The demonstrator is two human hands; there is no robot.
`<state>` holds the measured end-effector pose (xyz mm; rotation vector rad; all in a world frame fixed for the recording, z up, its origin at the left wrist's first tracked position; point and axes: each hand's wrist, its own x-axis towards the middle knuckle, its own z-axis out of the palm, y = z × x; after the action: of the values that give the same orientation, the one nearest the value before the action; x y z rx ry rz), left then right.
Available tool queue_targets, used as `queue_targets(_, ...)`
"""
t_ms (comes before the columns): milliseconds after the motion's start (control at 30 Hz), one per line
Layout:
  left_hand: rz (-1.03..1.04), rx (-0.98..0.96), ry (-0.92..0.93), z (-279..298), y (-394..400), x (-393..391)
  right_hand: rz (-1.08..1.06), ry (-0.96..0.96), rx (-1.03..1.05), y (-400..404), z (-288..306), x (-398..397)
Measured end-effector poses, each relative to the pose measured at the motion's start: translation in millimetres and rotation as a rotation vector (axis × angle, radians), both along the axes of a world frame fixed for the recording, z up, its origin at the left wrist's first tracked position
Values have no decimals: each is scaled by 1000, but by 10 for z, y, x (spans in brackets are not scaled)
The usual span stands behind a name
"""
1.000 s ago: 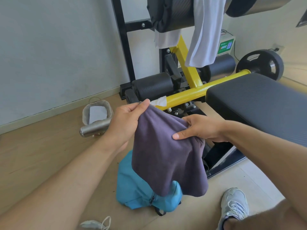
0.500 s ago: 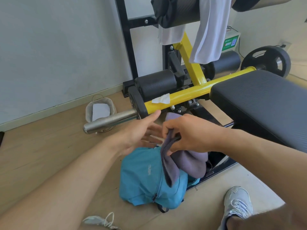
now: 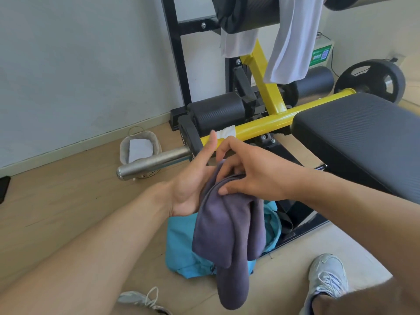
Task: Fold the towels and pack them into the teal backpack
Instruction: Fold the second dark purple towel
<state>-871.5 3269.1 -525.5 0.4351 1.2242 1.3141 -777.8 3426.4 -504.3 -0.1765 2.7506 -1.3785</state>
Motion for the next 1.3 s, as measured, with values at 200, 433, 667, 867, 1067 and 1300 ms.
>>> queue_targets(200,-3,-84,298,-61,-14,3,-101,-28,-36,223,6,31)
queue_targets(433,54,-68,331,-1,-22,-76,-207,-298,239,714,-101,131)
queue_targets(667,96,-85,318,-99,13,57,-315,-82,-125,558,-125,124)
queue_targets(867,46,-97,253,-136,107,120,-293,17,-41,384,-134,74)
queue_targets(1067,153,-78,152,-190,185,188,-440,-153,37,342,-244,-15)
queue_targets(1300,424,-30,103,-137,251,165,-498,-378,-551,441,-290,-37)
